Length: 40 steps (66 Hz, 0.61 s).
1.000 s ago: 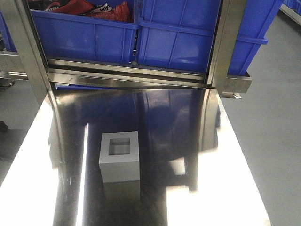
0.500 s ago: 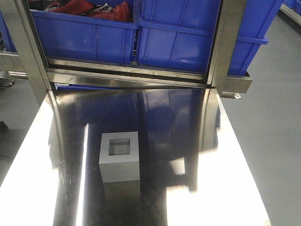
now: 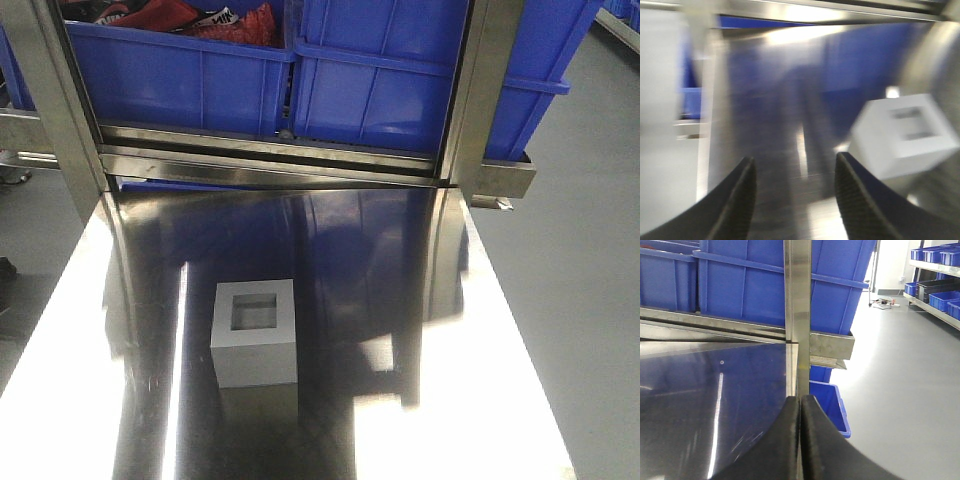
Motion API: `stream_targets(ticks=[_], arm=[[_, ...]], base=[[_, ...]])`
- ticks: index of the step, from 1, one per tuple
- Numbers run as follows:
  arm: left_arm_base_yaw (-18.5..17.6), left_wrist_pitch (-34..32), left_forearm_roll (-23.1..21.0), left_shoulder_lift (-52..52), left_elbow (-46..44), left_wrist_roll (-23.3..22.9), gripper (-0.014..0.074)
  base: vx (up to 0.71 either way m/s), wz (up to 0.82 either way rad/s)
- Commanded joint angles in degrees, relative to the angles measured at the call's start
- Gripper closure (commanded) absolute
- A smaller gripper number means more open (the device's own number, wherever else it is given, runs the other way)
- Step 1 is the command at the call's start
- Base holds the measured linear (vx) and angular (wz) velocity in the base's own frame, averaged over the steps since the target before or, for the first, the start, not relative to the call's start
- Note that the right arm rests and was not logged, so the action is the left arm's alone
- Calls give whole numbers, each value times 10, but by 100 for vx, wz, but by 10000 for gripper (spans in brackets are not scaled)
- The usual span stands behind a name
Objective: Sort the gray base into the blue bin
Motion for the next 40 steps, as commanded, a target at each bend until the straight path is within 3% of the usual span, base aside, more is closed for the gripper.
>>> stream_targets(ticks=[1, 13, 27, 40], arm=[[-4, -17, -90, 39, -36, 67, 241], [-4, 5, -158, 104, -62, 124, 241], [-6, 21, -195, 154, -94, 161, 241], [-65, 12, -194, 200, -122, 167, 241]], base=[[0, 0], [0, 0], [0, 0], [0, 0]])
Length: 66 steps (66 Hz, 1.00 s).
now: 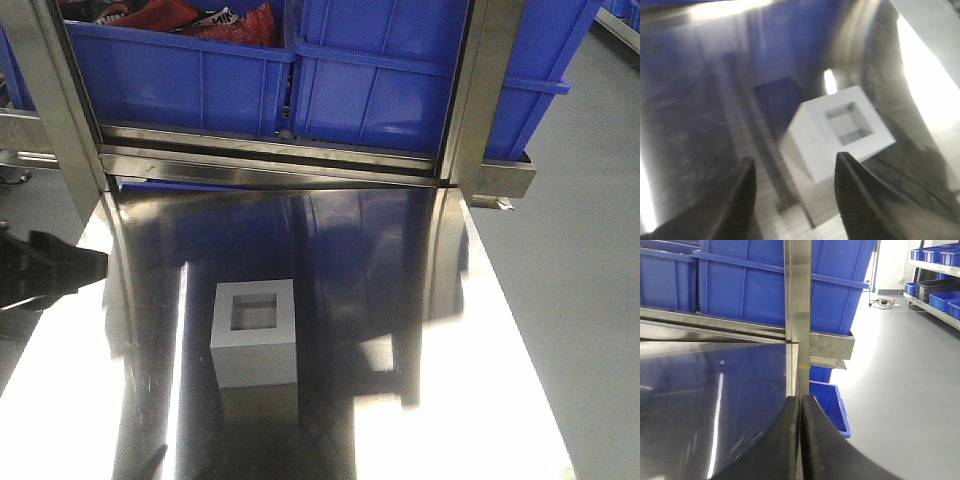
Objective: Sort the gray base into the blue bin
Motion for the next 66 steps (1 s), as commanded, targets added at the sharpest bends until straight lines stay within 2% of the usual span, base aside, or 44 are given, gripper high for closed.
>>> stream_targets(ticks=[1, 12, 30, 41, 50, 56, 66], arm=[[-36, -26, -27, 17, -30, 4, 241], [-98, -75, -26, 71, -36, 0, 245], [-156, -156, -25, 148, -37, -18, 272], [-174, -133, -3, 186, -70, -28, 271], [-175, -109, 1, 210, -108, -39, 267], [-175, -94, 32, 222, -128, -68, 265], [-175, -80, 110, 227, -142, -130, 221]], base=[[0, 0], [0, 0], [0, 0], [0, 0], [0, 0], [0, 0], [0, 0]])
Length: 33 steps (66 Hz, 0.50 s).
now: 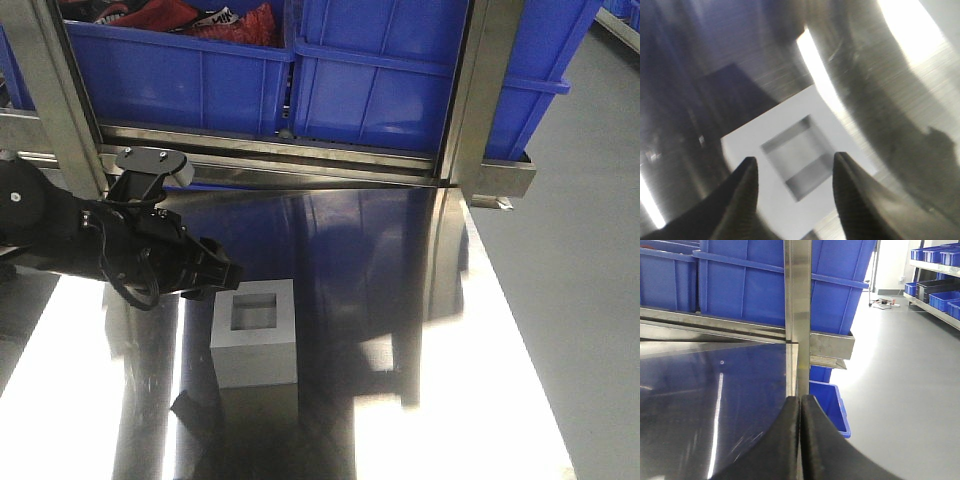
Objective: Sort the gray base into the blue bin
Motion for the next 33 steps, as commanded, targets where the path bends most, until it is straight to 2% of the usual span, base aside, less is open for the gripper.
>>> stream_targets(ticks=[1, 8, 20, 33], arm=[[-2, -10, 37, -17, -24, -46, 215], [-2, -6, 53, -17, -24, -60, 176], [-2, -4, 52, -17, -23, -61, 129], [-2, -7, 53, -12, -23, -76, 113]], base=[[0, 0], [0, 0], [0, 0], [0, 0]])
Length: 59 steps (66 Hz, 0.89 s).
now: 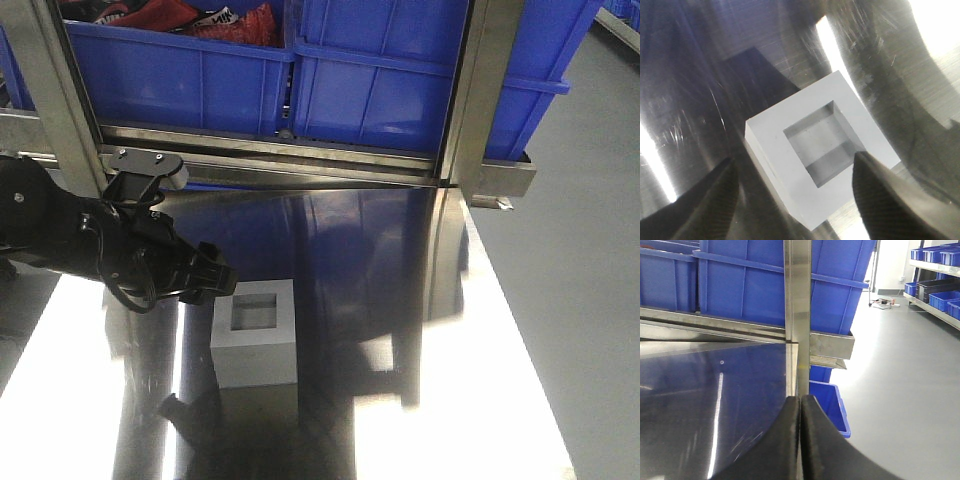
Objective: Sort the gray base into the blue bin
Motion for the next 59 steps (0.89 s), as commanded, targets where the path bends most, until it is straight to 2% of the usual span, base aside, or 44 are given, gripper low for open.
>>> stream_targets(ticks=[1, 18, 59], arm=[[-2, -23, -10, -12, -19, -13, 113], [-2, -25, -10, 28, -19, -43, 113], [-2, -46, -26, 81, -19, -69, 113]], base=[[0, 0], [0, 0], [0, 0]])
